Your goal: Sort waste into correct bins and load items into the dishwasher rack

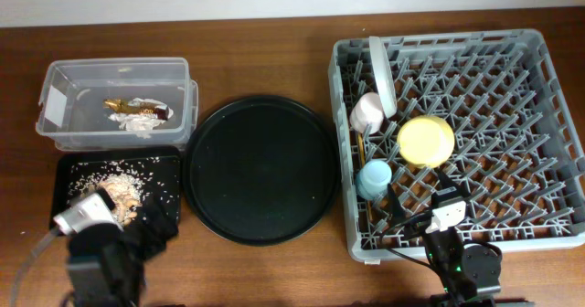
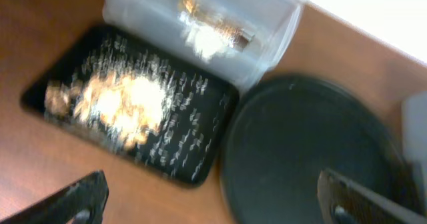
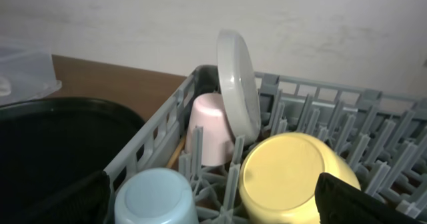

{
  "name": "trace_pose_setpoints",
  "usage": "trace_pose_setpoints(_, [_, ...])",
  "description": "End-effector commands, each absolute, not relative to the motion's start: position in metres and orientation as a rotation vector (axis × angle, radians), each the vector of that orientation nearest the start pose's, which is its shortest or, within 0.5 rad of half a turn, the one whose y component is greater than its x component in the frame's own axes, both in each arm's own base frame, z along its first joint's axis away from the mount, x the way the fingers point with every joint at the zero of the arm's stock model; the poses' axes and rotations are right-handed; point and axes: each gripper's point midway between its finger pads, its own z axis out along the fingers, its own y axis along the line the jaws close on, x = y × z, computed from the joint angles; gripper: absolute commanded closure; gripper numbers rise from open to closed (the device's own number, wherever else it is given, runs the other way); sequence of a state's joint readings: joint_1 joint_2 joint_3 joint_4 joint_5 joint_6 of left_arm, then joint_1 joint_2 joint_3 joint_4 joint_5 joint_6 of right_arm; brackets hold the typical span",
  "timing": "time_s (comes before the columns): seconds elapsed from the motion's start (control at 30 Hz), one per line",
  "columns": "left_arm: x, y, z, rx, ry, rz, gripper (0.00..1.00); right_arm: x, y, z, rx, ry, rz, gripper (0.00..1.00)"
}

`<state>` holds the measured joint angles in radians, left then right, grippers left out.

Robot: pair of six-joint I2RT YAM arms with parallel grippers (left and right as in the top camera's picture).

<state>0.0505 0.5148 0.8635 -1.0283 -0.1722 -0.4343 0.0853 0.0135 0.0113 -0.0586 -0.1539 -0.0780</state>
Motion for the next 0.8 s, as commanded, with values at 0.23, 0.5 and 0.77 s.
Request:
trace_pose_setpoints(0.23, [0.247, 0.019, 0.202, -0.386, 1.436, -0.281, 0.01, 0.241, 0.048, 0.16, -0.244, 1.616, 0.137, 0.02])
trace_pose_setpoints(0.5, [0.246, -0.007, 0.156, 0.098, 1.648, 0.059, 0.01, 0.241, 0.048, 0.16, -0.244, 1.616, 0.137, 0.02])
trace_pose_setpoints(0.77, [0.246, -0.012, 0.156, 0.118, 1.646, 0.045, 0.01, 0.241, 0.048, 0.16, -0.244, 1.616, 0.137, 0.02])
